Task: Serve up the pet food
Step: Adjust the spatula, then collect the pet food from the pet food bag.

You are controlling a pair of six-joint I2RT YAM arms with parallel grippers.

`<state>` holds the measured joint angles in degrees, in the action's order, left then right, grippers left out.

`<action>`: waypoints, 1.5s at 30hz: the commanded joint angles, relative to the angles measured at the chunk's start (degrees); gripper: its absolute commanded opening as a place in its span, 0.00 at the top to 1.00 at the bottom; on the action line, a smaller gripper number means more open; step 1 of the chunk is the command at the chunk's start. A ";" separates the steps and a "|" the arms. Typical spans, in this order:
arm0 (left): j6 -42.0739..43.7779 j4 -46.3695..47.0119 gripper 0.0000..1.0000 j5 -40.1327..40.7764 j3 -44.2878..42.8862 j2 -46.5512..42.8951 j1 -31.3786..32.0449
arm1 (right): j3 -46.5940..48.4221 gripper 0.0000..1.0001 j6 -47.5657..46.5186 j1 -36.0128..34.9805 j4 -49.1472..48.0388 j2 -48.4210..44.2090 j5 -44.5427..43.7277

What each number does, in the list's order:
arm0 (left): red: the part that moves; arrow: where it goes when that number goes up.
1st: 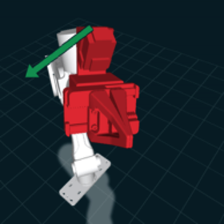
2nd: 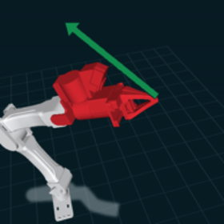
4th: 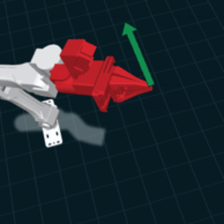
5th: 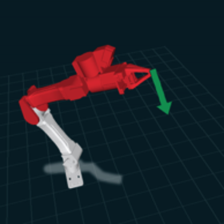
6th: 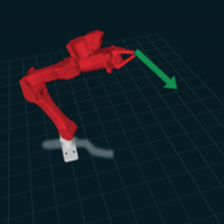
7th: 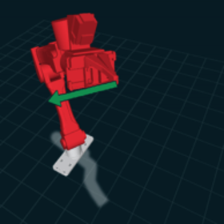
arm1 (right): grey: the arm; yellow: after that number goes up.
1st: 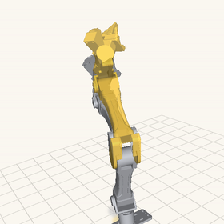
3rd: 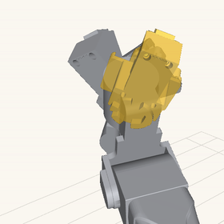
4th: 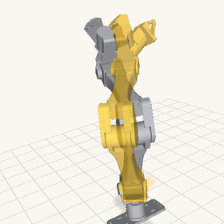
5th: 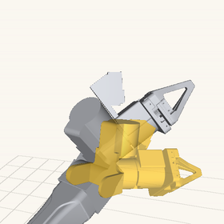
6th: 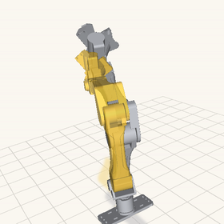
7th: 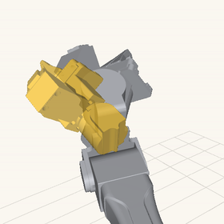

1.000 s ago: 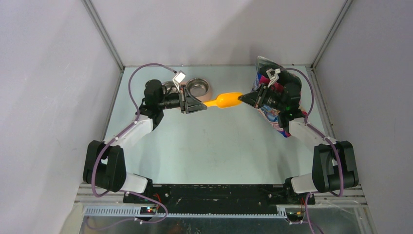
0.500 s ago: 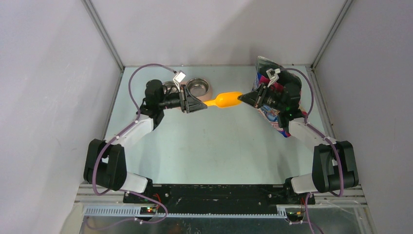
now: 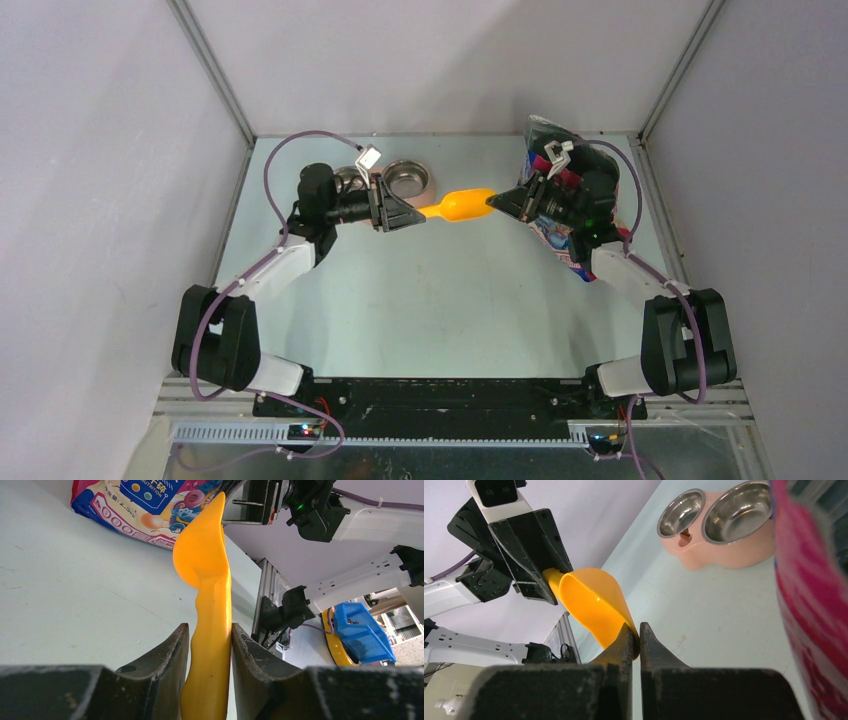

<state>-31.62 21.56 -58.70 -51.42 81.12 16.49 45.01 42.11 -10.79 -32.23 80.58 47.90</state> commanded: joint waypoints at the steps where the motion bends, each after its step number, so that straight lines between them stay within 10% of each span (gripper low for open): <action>1: -0.29 1.16 0.62 1.54 -1.40 0.13 1.07 | 0.34 1.00 0.87 -1.85 -2.46 -1.37 0.79; 11: 1.59 -1.47 1.00 2.12 -1.89 -0.43 1.00 | 0.34 0.99 -0.71 -1.47 -2.94 -1.59 1.25; 21: 10.95 -15.90 1.00 5.28 -6.39 -6.05 -3.30 | 8.95 0.20 -16.88 -0.88 11.57 -11.42 9.69; 28: 25.84 -34.70 1.00 5.64 -14.67 -13.13 -10.80 | 18.38 0.16 -27.04 1.29 25.13 -22.87 9.69; 39: 39.00 -51.09 1.00 11.51 -10.08 -23.42 -13.33 | 43.73 0.13 -59.56 2.80 65.37 -17.89 -30.11; 45: 37.83 -46.45 1.00 12.14 -5.60 -27.81 -13.50 | 51.70 0.10 -58.78 16.85 77.02 -9.31 -14.35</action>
<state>4.82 -27.35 -47.62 -57.54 55.59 3.42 92.33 -14.48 -2.52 31.77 64.75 27.29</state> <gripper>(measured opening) 0.304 0.899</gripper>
